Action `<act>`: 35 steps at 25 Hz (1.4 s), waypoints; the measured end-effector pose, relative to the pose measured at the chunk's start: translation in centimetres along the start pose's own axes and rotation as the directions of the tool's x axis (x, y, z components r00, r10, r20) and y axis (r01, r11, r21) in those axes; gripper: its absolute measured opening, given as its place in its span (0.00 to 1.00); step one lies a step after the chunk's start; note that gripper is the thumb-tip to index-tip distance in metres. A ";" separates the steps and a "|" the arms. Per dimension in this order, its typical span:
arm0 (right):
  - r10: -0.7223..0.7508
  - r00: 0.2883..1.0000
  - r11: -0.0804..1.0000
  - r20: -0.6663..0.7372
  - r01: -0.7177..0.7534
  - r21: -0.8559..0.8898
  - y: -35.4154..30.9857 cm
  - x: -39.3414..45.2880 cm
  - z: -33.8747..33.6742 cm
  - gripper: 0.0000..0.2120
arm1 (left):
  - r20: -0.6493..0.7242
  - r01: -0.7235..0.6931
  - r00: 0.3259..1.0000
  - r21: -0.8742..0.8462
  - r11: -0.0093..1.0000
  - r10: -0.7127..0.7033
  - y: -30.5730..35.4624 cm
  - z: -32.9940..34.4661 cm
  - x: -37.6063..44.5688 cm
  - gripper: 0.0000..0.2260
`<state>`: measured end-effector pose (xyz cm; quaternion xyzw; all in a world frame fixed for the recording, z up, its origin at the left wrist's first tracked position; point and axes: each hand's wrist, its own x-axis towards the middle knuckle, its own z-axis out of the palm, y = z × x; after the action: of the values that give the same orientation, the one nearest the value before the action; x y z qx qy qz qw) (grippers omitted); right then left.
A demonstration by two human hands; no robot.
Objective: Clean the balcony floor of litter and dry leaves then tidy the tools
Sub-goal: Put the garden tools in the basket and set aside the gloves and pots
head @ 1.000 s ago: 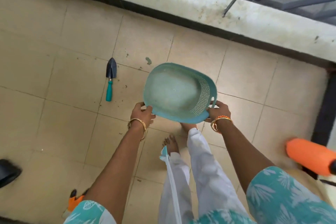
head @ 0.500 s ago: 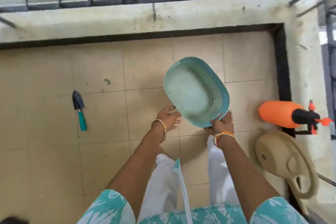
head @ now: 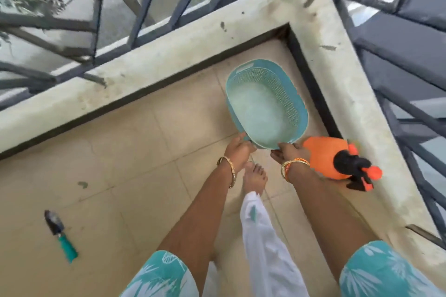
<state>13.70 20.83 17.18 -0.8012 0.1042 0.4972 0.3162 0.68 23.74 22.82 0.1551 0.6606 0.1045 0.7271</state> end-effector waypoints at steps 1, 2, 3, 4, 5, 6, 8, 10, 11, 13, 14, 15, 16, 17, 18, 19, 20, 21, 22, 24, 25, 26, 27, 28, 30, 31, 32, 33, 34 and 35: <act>0.004 1.000 1.000 -0.017 -0.003 0.019 -1.6 1.7 -0.1 0.09 | 0.005 0.001 1.000 0.021 1.000 -0.001 1.2 1.7 1.6 0.18; 0.007 0.999 1.000 -0.033 -0.006 0.027 -2.7 3.5 0.0 0.07 | 0.010 0.008 1.000 0.036 0.999 -0.009 2.1 3.0 3.1 0.20; 0.018 0.999 0.999 -0.041 -0.016 0.040 -3.8 5.0 0.1 0.06 | 0.017 0.018 1.000 0.047 0.999 -0.018 2.8 4.1 4.7 0.21; 0.020 0.999 0.998 -0.038 -0.018 0.063 -4.6 6.9 0.3 0.04 | 0.028 0.024 0.999 0.054 0.998 -0.026 3.4 5.2 6.4 0.22; 0.021 0.999 0.996 -0.036 -0.017 0.088 -5.3 8.6 0.5 0.02 | 0.035 0.031 0.999 0.057 0.998 -0.033 4.0 6.1 7.9 0.22; 0.022 0.999 0.995 -0.033 -0.019 0.099 -5.7 10.5 0.8 0.04 | 0.039 0.038 0.998 0.061 0.997 -0.040 4.5 6.9 9.6 0.22; 0.038 0.999 0.996 -0.017 -0.037 0.079 -6.5 13.3 1.6 0.02 | 0.029 0.048 0.998 0.071 0.996 -0.050 5.5 7.9 12.2 0.22; 0.040 0.999 0.998 -0.017 -0.039 0.040 -7.0 15.6 2.3 0.05 | 0.007 0.062 0.998 0.088 0.994 -0.063 6.0 8.5 14.4 0.21; 0.040 0.999 0.998 -0.014 -0.040 0.038 -7.2 16.5 2.7 0.03 | 0.003 0.067 0.998 0.085 0.994 -0.067 6.2 8.7 15.4 0.21; 0.036 0.999 0.999 -0.019 -0.035 0.037 -7.7 18.2 3.5 0.03 | 0.007 0.065 0.998 0.073 0.995 -0.066 6.3 8.8 17.3 0.21; 0.020 0.999 0.999 -0.026 -0.019 0.044 -7.8 19.0 3.9 0.04 | 0.010 0.062 0.998 0.081 0.995 -0.063 6.2 8.7 18.2 0.22; 0.012 0.999 0.998 -0.033 -0.010 0.054 -8.0 19.6 4.2 0.05 | 0.022 0.052 0.998 0.101 0.994 -0.055 6.3 8.7 19.0 0.24; 0.014 0.999 0.998 -0.038 -0.012 0.056 -8.1 20.5 4.6 0.06 | 0.039 0.044 0.998 0.127 0.991 -0.049 6.5 8.7 19.8 0.27; 0.014 0.999 0.998 -0.030 -0.013 0.058 -8.4 20.9 4.9 0.06 | 0.049 0.039 0.998 0.157 0.987 -0.048 6.8 8.8 20.5 0.28; 0.004 1.000 0.998 -0.029 -0.003 0.061 -8.5 21.5 5.2 0.05 | 0.049 0.038 0.998 0.195 0.980 -0.048 7.1 8.8 21.2 0.29; -0.001 1.000 0.998 -0.026 0.003 0.057 -8.7 22.0 5.5 0.04 | 0.046 0.035 0.998 0.233 0.972 -0.048 7.4 8.9 21.8 0.30; -0.011 1.000 0.999 -0.027 0.012 0.043 -9.1 21.6 6.0 0.04 | 0.040 0.036 0.998 0.262 0.964 -0.048 7.6 9.0 22.2 0.31; 0.004 1.000 1.000 -0.021 -0.004 0.016 -9.4 21.7 6.1 0.06 | 0.035 0.037 0.998 0.284 0.958 -0.049 7.8 9.1 22.5 0.31; -0.003 1.000 1.000 0.006 0.003 -0.017 -9.6 21.4 6.3 0.10 | 0.029 0.033 0.999 0.307 0.951 -0.044 7.9 9.1 22.8 0.31; -0.003 0.998 0.995 0.060 0.009 -0.100 -9.9 20.9 6.5 0.16 | 0.023 0.013 1.000 0.337 0.941 -0.022 7.9 9.0 23.0 0.30; -0.005 0.998 0.994 0.061 0.012 -0.111 -10.1 20.6 6.5 0.17 | 0.016 0.006 1.000 0.333 0.943 -0.012 7.8 9.0 23.2 0.29; -0.005 0.997 0.994 0.079 0.013 -0.105 -10.2 20.6 6.4 0.17 | 0.011 0.004 1.000 0.324 0.946 -0.008 7.6 9.0 23.3 0.29; -0.001 0.997 0.996 0.072 0.007 -0.088 -9.9 21.2 6.4 0.17 | 0.012 0.003 1.000 0.314 0.949 -0.007 7.5 9.0 23.5 0.30; -0.006 0.999 0.998 0.039 0.009 -0.066 -9.8 21.8 6.4 0.16 | 0.024 -0.001 1.000 0.301 0.954 -0.007 7.4 9.0 23.6 0.32; 0.014 1.000 0.999 0.007 -0.014 -0.030 -9.6 22.0 6.1 0.14 | 0.050 0.000 0.999 0.280 0.960 -0.015 7.2 9.0 23.8 0.33; 0.027 1.000 1.000 0.007 -0.027 -0.007 -9.1 22.4 6.0 0.11 | 0.061 -0.007 0.998 0.285 0.959 -0.011 7.2 9.0 23.8 0.33; 0.015 1.000 1.000 0.001 -0.014 -0.005 -8.8 22.3 6.0 0.09 | 0.069 -0.040 0.997 0.329 0.944 0.018 7.1 8.8 23.6 0.32; -0.009 1.000 0.998 -0.016 0.008 -0.066 -8.7 22.1 5.9 0.10 | 0.075 -0.094 0.995 0.425 0.900 0.068 7.0 8.4 23.4 0.30; -0.073 0.996 0.980 -0.053 0.062 -0.188 -8.6 21.6 5.7 0.13 | 0.080 -0.153 0.988 0.552 0.820 0.131 6.9 7.9 23.0 0.28; -0.152 0.982 0.935 -0.115 0.105 -0.337 -8.6 21.0 5.4 0.17 | 0.081 -0.201 0.977 0.668 0.716 0.198 6.8 7.3 22.6 0.26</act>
<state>24.07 33.93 0.84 -0.8806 -0.0113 0.4287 0.2017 10.71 37.51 4.91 0.4774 0.6318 -0.0637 0.6074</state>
